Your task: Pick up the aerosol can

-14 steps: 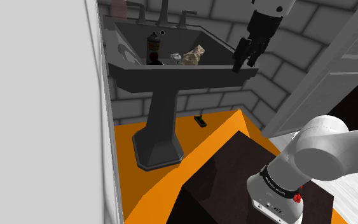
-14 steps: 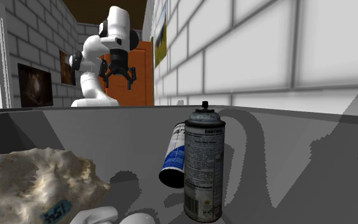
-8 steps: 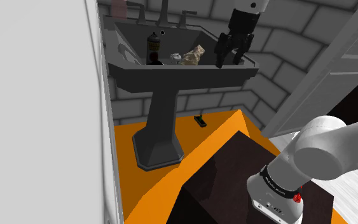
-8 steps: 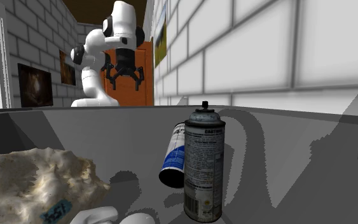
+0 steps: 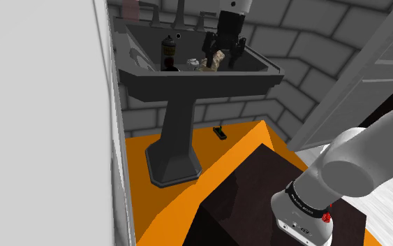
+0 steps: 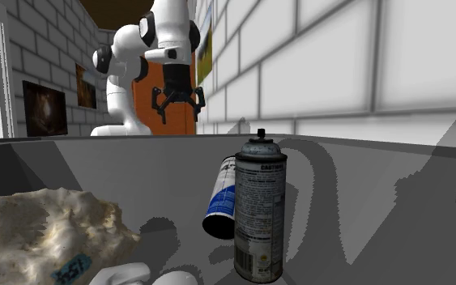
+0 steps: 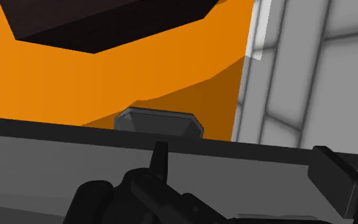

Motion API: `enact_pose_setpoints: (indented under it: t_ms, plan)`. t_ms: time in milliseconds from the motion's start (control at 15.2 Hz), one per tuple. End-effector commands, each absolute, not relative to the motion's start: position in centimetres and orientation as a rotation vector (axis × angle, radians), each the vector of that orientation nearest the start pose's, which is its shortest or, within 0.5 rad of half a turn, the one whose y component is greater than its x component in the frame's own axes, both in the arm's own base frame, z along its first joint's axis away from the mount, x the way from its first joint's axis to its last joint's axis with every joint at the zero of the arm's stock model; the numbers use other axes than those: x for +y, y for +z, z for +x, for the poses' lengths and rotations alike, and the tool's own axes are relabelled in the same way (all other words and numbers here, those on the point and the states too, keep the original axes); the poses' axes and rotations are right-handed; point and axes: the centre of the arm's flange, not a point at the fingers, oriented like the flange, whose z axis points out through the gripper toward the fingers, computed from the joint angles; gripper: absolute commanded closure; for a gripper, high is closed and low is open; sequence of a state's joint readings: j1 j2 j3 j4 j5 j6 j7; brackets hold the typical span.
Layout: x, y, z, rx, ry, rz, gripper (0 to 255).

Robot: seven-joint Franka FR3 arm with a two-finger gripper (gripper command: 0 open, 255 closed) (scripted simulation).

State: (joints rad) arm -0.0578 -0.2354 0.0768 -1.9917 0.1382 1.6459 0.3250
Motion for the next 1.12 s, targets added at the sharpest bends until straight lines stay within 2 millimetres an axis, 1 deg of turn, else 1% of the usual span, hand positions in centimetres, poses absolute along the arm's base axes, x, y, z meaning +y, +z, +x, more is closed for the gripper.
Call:
enact_pose_setpoints:
  t_ms: [0, 528, 1056]
  plan:
    - [2.4, 54.5, 50.2, 0.555, 0.234, -2.956, 0]
    - [0.5, 50.4, 61.0, 0.774, 0.369, -2.785, 0]
    - [-2.7, 45.1, 70.8, 0.973, 0.493, -2.595, 0]
